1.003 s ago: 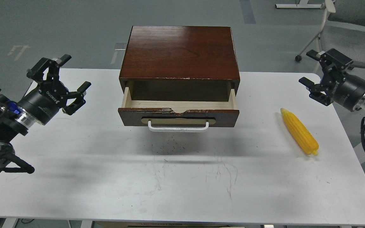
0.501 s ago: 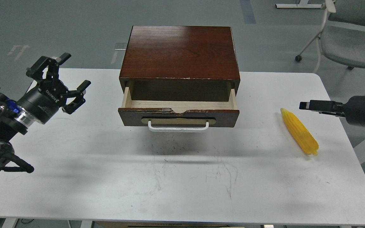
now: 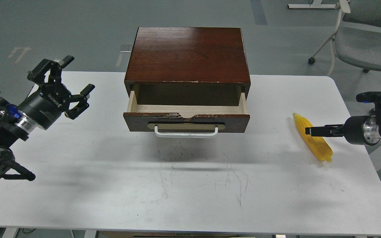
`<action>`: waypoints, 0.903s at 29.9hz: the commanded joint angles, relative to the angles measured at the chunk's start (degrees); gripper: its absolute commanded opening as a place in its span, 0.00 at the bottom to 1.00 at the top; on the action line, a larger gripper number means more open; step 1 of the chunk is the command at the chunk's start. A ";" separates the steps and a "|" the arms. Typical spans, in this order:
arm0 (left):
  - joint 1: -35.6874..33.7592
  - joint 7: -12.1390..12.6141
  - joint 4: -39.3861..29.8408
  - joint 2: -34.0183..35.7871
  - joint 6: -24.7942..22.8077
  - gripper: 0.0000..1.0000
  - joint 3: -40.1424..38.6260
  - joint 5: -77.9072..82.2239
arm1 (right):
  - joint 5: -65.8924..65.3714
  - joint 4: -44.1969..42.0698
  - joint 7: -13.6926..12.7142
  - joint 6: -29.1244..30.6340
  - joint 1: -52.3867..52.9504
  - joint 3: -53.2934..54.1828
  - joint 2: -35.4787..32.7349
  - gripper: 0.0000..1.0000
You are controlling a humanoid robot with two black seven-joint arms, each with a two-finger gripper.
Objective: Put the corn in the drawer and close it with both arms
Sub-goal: 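Lower the right gripper onto the corn cob and grasp it, then lift the corn cob and carry it over the open drawer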
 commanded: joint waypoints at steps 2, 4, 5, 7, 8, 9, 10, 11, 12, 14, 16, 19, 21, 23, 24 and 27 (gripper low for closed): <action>0.08 0.01 0.00 -0.01 0.00 0.99 0.00 0.05 | 0.00 -0.35 0.00 -1.19 0.01 -2.49 1.25 0.88; 0.00 0.01 0.00 -0.01 0.00 0.99 0.00 -0.04 | 0.00 -0.34 0.00 -1.27 0.01 -3.19 1.25 0.70; 0.00 0.01 0.00 -0.01 0.00 0.99 0.00 -0.04 | 0.00 -0.43 0.00 -1.27 0.01 -3.72 1.34 0.56; 0.00 0.01 0.00 -0.01 0.00 0.99 0.00 0.05 | 0.00 -0.35 0.00 -1.19 0.01 -4.25 1.25 0.41; 0.00 0.01 0.00 -0.01 0.00 0.99 0.00 0.05 | 0.09 -0.26 0.00 -1.19 0.01 -4.34 1.25 0.35; 0.08 0.01 0.00 -0.01 0.00 0.99 0.00 0.05 | 0.09 -0.26 0.00 -1.10 0.01 -4.34 1.25 0.32; 0.00 0.01 0.00 -0.01 0.00 0.99 0.00 0.05 | 0.09 -0.17 0.00 -1.10 0.01 -4.34 1.17 0.28; 0.00 0.01 0.00 -0.01 0.00 0.99 0.00 0.05 | 0.09 0.09 0.00 -1.01 0.10 -4.34 0.99 0.19; 0.08 0.01 0.00 -0.01 0.00 0.99 0.00 0.05 | 0.18 0.18 0.00 -1.01 0.28 -4.43 0.90 0.11; 0.00 0.01 0.00 -0.01 0.00 0.99 0.00 0.05 | 0.44 0.27 0.00 -1.01 1.15 -4.34 0.64 0.06; 0.00 0.01 0.00 -0.01 0.00 0.99 0.00 0.05 | 0.71 0.79 0.00 -1.01 2.47 -4.34 0.38 0.06; 0.00 0.01 0.00 0.34 0.00 0.99 0.00 0.05 | 0.97 4.82 0.00 -1.10 6.85 -3.90 -1.64 0.06; 0.00 0.01 0.00 0.43 0.00 0.99 -0.09 -0.04 | 1.15 7.47 0.00 -1.01 11.25 -3.90 -2.96 0.05; 0.00 0.01 0.00 0.69 0.00 0.99 -0.09 -0.04 | 1.15 9.49 0.00 -0.84 16.06 -4.07 -4.01 0.06; 0.00 0.01 0.00 0.69 0.00 0.99 -0.09 -0.04 | 1.23 10.02 0.00 -0.83 17.75 -4.08 -4.28 0.06; 0.00 0.01 0.00 0.69 0.00 0.99 -0.18 -0.04 | 1.23 12.74 0.00 -0.22 26.80 -4.25 -4.37 0.06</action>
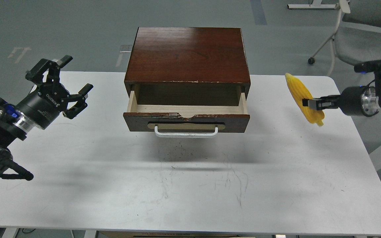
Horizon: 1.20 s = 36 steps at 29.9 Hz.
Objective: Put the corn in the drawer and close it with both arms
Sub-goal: 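Lift the corn cob and carry it over the open drawer, then lower the corn cob into the drawer and open the right gripper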
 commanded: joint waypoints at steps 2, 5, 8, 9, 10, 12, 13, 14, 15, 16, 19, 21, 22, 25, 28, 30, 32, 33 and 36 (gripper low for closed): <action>-0.02 0.01 -0.01 0.02 0.00 0.99 -0.08 -0.02 | 0.58 4.49 0.01 1.47 11.64 -0.21 0.13 0.06; -0.02 0.01 -0.01 0.02 0.00 0.99 -0.17 -0.02 | 1.28 8.27 0.01 2.79 17.19 -0.48 1.53 0.06; -0.02 0.01 -0.01 0.02 0.00 0.99 -0.17 -0.02 | 1.28 10.83 0.01 2.97 21.51 -3.03 4.96 0.07; -0.02 0.01 -0.01 0.10 0.00 0.99 -0.17 -0.02 | 1.20 11.79 0.01 2.88 24.04 -4.85 7.05 0.07; -0.02 -0.08 -0.01 0.19 0.00 0.99 -0.17 -0.02 | 1.11 12.58 0.01 2.79 25.98 -6.61 9.51 0.07; -0.02 -0.08 -0.09 0.45 0.00 0.99 -0.34 -0.11 | 0.93 13.37 0.01 2.27 27.83 -8.38 12.67 0.07; -0.02 -0.17 -0.09 0.54 0.00 0.99 -0.52 -0.11 | 0.58 13.55 0.01 1.92 28.80 -9.00 14.78 0.07; -0.02 -0.17 -0.09 0.63 0.00 0.99 -0.52 -0.11 | 0.32 13.55 0.01 1.56 29.16 -9.18 15.94 0.07; -0.02 -0.17 -0.09 0.72 0.00 0.99 -0.52 -0.11 | 0.23 13.55 0.01 1.13 29.51 -9.53 16.99 0.07; -0.02 -0.17 -0.09 0.98 0.00 0.99 -0.52 -0.11 | 0.06 13.55 0.01 0.34 30.03 -10.40 19.09 0.07; -0.02 -0.17 -0.09 1.25 0.00 0.99 -0.52 -0.11 | -2.22 13.12 0.01 -3.34 31.35 -14.26 24.89 0.06; -0.02 -0.17 -0.09 1.33 0.00 0.99 -0.52 -0.11 | -3.37 12.77 0.01 -5.37 31.44 -16.03 26.84 0.07; -0.02 -0.17 -0.09 1.33 0.00 0.99 -0.52 -0.11 | -4.50 12.42 0.01 -7.30 31.44 -17.51 28.50 0.07; -0.02 -0.26 -0.09 1.51 0.00 0.99 -0.52 -0.11 | -6.36 11.80 0.01 -9.68 31.53 -19.90 30.80 0.07; 0.07 -0.17 -0.09 1.60 0.00 0.99 -0.52 -0.11 | -7.68 10.57 0.01 -10.83 31.44 -21.84 32.38 0.07; 0.07 -0.26 -0.09 1.68 0.00 0.99 -0.52 -0.11 | -8.12 8.99 0.01 -12.49 30.66 -23.67 34.22 0.07; 0.07 -0.26 -0.09 1.69 0.00 0.99 -0.52 -0.11 | -8.12 7.94 0.01 -13.72 29.87 -24.73 35.10 0.10; 0.07 -0.26 -0.09 1.77 0.00 0.99 -0.61 -0.11 | -8.12 7.41 0.01 -14.17 28.91 -24.91 35.72 0.14; 0.16 -0.26 -0.09 1.77 0.00 0.99 -0.79 -0.19 | -8.03 6.44 0.01 -14.26 27.67 -24.91 36.60 0.14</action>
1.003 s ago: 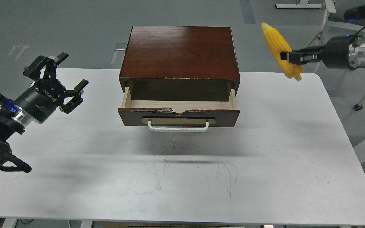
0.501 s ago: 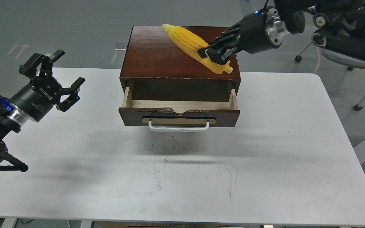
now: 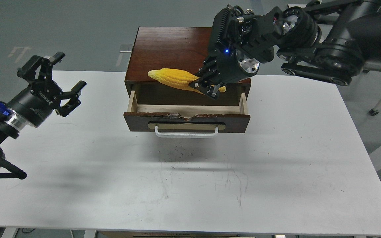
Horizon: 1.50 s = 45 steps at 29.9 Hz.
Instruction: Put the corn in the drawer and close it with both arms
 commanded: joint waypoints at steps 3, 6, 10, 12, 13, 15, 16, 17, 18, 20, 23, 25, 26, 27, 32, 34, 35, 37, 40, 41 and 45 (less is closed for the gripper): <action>0.09 -0.02 0.00 0.12 0.00 0.99 -0.18 0.01 | 0.06 -1.29 0.00 -0.39 -2.00 -0.27 1.59 0.17; 0.09 -0.02 0.00 0.12 0.00 0.99 -0.18 0.01 | 0.06 -1.73 0.00 -0.48 -2.62 -0.27 1.95 0.21; 0.09 -0.02 0.00 0.12 0.00 0.99 -0.18 0.01 | 0.06 -2.00 0.00 -0.66 -3.41 -0.27 2.30 0.44; 0.09 -0.02 0.00 0.21 0.00 0.99 -0.18 0.01 | 0.06 -2.00 0.00 -1.01 -3.50 -0.27 2.30 0.48; 0.09 -0.02 0.00 0.21 0.00 0.99 -0.18 0.01 | 0.06 -2.00 0.00 -1.01 -3.50 -0.27 2.30 0.49; 0.09 -0.02 0.00 0.21 0.00 0.99 -0.18 0.01 | 0.06 -1.91 0.00 -1.36 -3.50 -0.27 2.30 0.52; 0.09 -0.02 0.00 0.12 0.00 0.99 -0.18 0.01 | 0.15 -1.91 0.00 -1.45 -3.50 -0.27 2.30 0.53; 0.09 -0.02 0.00 0.12 0.00 0.99 -0.18 0.01 | 0.15 -1.82 0.00 -1.45 -3.50 -0.27 2.30 0.54; 0.09 -0.02 0.00 0.12 0.00 0.99 -0.18 0.01 | 0.24 -1.91 0.00 -1.62 -3.50 -0.19 2.30 0.58; 0.09 -0.02 0.00 0.12 0.00 0.99 -0.18 0.01 | 0.24 -1.82 0.00 -1.80 -3.50 -0.19 2.21 0.60; 0.09 -0.02 0.00 0.12 0.00 0.99 -0.18 0.01 | 0.76 -1.38 0.00 -2.68 -3.15 0.08 1.95 0.70; 0.09 -0.02 0.00 0.12 0.00 0.99 -0.18 0.01 | 1.03 -1.12 0.00 -2.94 -2.62 0.51 1.16 0.77; 0.09 -0.02 0.00 0.12 0.00 0.99 -0.18 0.01 | 1.03 -1.12 0.00 -2.94 -2.62 0.52 1.16 0.77; 0.09 -0.02 0.00 0.12 0.00 0.99 -0.18 0.01 | 1.20 -0.68 0.00 -3.03 -2.36 1.30 0.29 0.81; 0.09 -0.02 0.00 0.12 0.00 0.99 -0.18 0.01 | 8.06 1.43 0.00 -2.85 -0.69 5.88 -4.56 0.92; 0.09 -0.02 0.00 0.12 0.00 0.99 -0.18 0.01 | 14.88 2.92 0.00 -2.77 0.36 7.63 -8.14 0.94; 0.09 -0.02 0.00 0.12 0.00 0.99 -0.18 0.01 | 16.83 3.18 0.00 -2.77 0.45 8.07 -9.20 0.95; 0.09 -0.02 0.00 0.12 0.00 0.99 -0.18 0.01 | 24.54 3.54 0.00 -2.59 -0.33 10.26 -13.85 0.95; 0.09 -0.02 0.00 0.04 0.00 0.99 -0.18 0.01 | 32.98 3.54 0.00 -2.68 -3.39 12.11 -18.68 0.95; 0.09 -0.02 0.00 0.04 0.00 0.99 -0.18 0.01 | 35.11 3.54 0.00 -2.85 -4.89 12.82 -19.75 0.95; 0.09 -0.11 0.00 -0.40 0.00 0.99 -0.18 0.09 | 46.89 3.19 0.00 -2.94 -17.71 23.52 -26.26 0.95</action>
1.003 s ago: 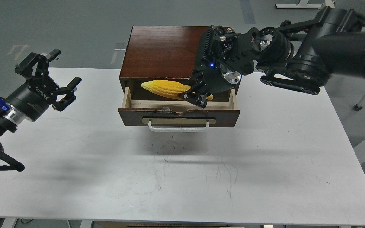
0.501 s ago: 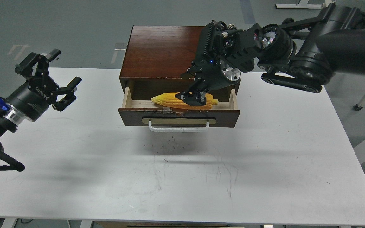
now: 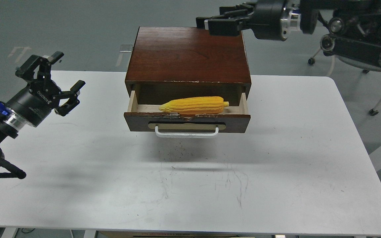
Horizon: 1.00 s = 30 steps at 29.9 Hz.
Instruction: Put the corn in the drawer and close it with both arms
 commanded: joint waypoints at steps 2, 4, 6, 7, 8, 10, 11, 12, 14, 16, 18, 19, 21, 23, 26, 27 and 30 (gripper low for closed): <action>0.00 -0.06 0.00 -0.64 0.00 0.99 0.01 0.06 | 11.81 -0.84 0.02 -0.01 -16.36 14.81 -6.51 0.96; 0.00 -0.15 0.00 -0.81 0.00 0.99 0.01 0.06 | 13.94 -1.02 0.02 0.26 -24.21 22.75 -7.32 0.96; 0.00 -0.15 0.00 -0.99 0.00 0.99 0.01 0.14 | 15.96 -1.98 0.02 0.43 -31.77 30.13 -7.67 0.96; 0.00 -0.23 0.00 -1.08 0.00 0.99 0.01 0.15 | 16.75 -2.25 0.02 0.44 -33.97 32.33 -7.58 0.96; 0.00 -0.24 0.00 -1.34 0.00 0.99 0.01 0.15 | 18.94 -2.69 0.02 0.52 -38.08 36.35 -7.23 0.96; 0.00 -0.24 0.00 -1.52 0.00 0.99 0.01 0.15 | 23.51 -2.96 0.02 0.96 -43.20 40.60 -6.97 0.96; 0.08 -0.24 0.00 -1.52 0.00 0.99 0.01 0.15 | 26.57 -3.04 0.02 1.66 -45.83 42.27 -6.79 0.96; 0.08 -0.24 0.00 -1.52 0.00 0.99 0.01 0.15 | 29.04 -3.22 0.02 3.14 -47.68 43.24 -6.53 0.96; 0.08 -0.32 0.00 -1.43 0.00 0.99 0.01 0.15 | 30.72 -3.83 0.02 4.99 -48.92 43.77 -6.26 0.96; 0.08 -0.76 0.00 -1.08 0.00 0.99 0.01 0.15 | 32.31 -5.67 0.02 7.97 -50.33 43.95 -5.56 0.96; 0.00 -1.20 0.00 -0.73 0.00 0.99 0.09 0.58 | 32.93 -7.52 0.02 10.27 -51.13 43.95 -5.38 0.96; 0.00 -1.29 -0.09 -0.20 0.00 0.99 0.01 1.80 | 33.02 -8.40 0.02 11.15 -51.56 43.87 -5.30 0.96; -0.44 -1.69 -0.44 0.85 0.00 0.99 -0.26 5.31 | 33.02 -8.75 0.02 11.25 -52.18 43.87 -5.29 0.96; -1.66 -1.69 -1.49 1.99 0.00 0.99 -1.04 9.26 | 33.02 -8.67 0.02 11.33 -52.36 43.87 -5.29 0.96; -6.85 -1.69 -4.56 3.66 0.00 0.99 -0.79 15.86 | 33.02 -8.76 0.02 11.33 -52.71 43.78 -5.29 0.96; -7.99 -1.69 -5.53 4.02 0.00 0.99 -0.79 18.05 | 33.02 -8.76 0.02 11.33 -52.71 43.78 -5.29 0.96; -12.74 -1.69 -11.42 3.93 0.00 0.98 -1.31 31.76 | 33.02 -8.76 0.02 11.33 -52.71 43.78 -5.29 0.96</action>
